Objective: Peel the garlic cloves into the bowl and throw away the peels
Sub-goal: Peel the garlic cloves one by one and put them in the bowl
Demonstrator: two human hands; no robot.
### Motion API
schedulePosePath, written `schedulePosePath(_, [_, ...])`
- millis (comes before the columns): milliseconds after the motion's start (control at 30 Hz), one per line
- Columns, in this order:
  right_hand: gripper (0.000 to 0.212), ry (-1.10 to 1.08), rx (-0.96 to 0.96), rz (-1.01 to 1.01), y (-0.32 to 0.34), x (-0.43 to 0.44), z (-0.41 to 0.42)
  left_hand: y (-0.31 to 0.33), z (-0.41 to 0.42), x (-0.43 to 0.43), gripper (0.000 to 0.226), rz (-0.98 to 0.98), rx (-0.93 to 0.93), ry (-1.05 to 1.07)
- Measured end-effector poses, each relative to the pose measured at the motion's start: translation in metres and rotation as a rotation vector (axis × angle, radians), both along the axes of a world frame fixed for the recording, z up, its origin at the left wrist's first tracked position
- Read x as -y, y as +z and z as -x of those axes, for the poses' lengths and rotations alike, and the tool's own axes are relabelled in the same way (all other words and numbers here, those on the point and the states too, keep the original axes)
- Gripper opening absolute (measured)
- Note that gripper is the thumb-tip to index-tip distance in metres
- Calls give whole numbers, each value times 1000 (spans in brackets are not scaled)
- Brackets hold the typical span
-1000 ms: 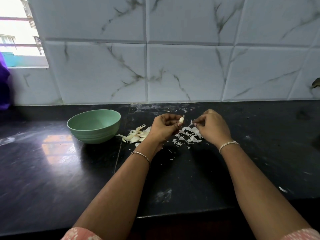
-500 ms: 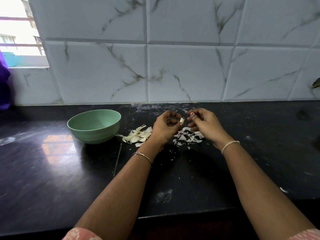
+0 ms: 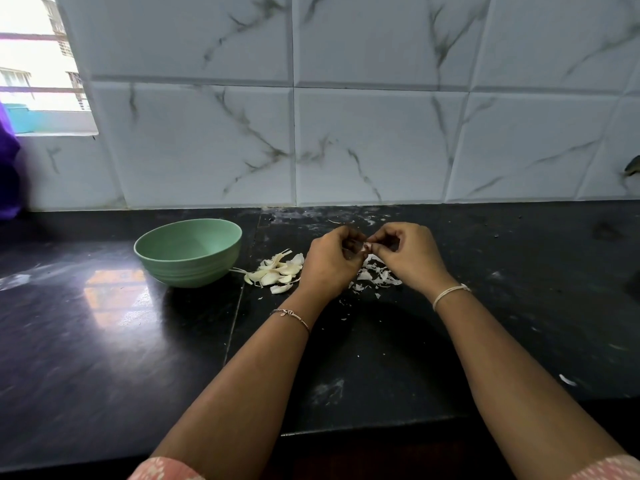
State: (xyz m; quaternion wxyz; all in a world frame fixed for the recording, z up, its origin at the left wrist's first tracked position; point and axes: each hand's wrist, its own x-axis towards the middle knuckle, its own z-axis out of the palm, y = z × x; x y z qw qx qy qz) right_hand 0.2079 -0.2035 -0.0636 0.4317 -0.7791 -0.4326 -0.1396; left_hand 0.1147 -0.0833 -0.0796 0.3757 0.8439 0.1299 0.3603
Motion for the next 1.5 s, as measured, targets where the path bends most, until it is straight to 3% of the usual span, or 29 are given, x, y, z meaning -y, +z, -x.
schedulePosePath(367, [5, -34, 146, 130, -1, -3, 6, 2, 1, -1, 19, 16, 21, 50])
schedulePosePath(567, [7, 206, -300, 73, 7, 2, 7, 3, 1, -2, 20, 14, 15, 68])
schedulePosePath(733, [12, 265, -500, -94, 14, 8, 9, 3, -2, -4, 19, 47, 24, 48])
schedulePosePath(800, [13, 124, -407, -76, 11, 8, 3, 3, -3, -5, 17, 106, 32, 34])
schedulePosePath(933, [6, -176, 33, 176, 7, 13, -5, 3, -6, -5, 13, 316, 65, -51])
schedulePosePath(1067, [23, -133, -57, 54, 6, 10, -4, 5, -3, -2, 13, 392, 76, -121])
schedulePosePath(1267, [19, 242, -418, -162, 6, 4, 0, 7, -1, 0, 10, 459, 70, -178])
schedulePosePath(1400, [25, 188, -293, -143, 3, 0, -1, 10, 1, 3, 9, 571, 71, -248])
schedulePosePath(1500, [15, 131, -234, -136, 1, -2, -1, 11, 3, 5, 4, 604, 61, -259])
